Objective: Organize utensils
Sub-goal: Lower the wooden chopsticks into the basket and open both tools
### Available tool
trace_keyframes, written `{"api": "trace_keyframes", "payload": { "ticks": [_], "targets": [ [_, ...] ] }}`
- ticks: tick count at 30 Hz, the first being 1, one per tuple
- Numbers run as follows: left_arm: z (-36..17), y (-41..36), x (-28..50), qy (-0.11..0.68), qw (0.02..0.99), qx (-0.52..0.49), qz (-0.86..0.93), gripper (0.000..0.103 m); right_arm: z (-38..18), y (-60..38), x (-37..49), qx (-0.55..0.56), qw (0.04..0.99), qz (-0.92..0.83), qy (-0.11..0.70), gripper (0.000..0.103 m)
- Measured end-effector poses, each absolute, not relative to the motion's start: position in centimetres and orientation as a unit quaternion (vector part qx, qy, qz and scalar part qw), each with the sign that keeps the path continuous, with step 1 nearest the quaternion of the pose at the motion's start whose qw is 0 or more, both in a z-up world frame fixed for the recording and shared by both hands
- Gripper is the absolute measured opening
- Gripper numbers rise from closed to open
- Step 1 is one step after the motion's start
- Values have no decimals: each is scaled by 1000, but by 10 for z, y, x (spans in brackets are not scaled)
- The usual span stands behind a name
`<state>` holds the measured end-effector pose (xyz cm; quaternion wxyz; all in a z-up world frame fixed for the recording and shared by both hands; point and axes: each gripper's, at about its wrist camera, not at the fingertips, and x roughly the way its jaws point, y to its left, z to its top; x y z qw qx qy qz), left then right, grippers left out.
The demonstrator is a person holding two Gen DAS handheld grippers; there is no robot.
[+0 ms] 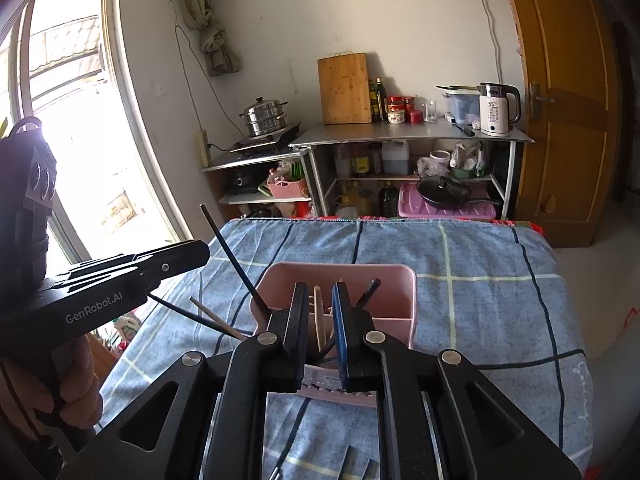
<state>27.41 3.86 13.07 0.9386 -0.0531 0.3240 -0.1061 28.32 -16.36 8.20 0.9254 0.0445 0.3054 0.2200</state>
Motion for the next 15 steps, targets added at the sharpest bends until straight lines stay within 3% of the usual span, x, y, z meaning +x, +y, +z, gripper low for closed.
{"api": "trace_keyframes", "payload": {
  "ticks": [15],
  "targets": [
    [139, 32, 201, 286, 950, -56, -115, 12, 92, -187, 225, 47, 935, 221, 273, 12]
  ]
}}
